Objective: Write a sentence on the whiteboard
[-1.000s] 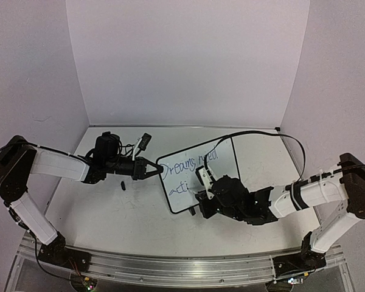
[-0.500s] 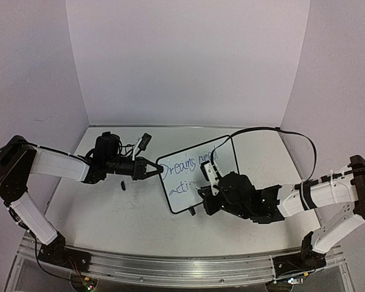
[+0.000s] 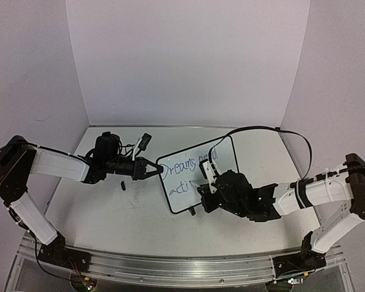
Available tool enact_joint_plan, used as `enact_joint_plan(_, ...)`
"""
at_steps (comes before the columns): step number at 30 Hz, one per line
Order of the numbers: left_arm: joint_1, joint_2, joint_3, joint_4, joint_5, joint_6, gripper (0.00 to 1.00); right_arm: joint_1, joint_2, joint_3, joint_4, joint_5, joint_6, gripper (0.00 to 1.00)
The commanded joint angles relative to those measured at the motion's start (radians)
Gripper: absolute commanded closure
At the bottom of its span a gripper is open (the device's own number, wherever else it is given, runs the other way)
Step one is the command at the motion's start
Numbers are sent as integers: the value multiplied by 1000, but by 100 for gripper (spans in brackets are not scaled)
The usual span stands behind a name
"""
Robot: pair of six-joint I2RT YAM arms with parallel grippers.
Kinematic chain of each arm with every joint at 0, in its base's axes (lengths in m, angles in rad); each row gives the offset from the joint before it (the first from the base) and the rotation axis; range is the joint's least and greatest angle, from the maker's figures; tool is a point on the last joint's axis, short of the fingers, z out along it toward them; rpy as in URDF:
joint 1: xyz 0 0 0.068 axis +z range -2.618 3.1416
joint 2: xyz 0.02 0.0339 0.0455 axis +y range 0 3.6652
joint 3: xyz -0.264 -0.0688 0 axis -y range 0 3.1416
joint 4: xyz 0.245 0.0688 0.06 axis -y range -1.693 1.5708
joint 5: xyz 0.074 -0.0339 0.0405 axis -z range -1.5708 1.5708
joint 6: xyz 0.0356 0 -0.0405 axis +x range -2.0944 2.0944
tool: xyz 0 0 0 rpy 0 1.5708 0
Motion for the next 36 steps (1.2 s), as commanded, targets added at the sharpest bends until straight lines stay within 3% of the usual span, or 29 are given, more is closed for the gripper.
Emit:
enact_joint_plan(1, -1, -10, 22, -44, -3, 43, 100, -7, 28, 48, 28, 20, -15, 100)
enact_joint_plan(26, 0, -14, 19, -45, -6, 42, 100, -1, 25, -32, 2, -20, 29, 100)
enact_joint_plan(36, -1, -7, 25, -46, -3, 40, 100, -1, 2, -44, 0, 49, 46, 100)
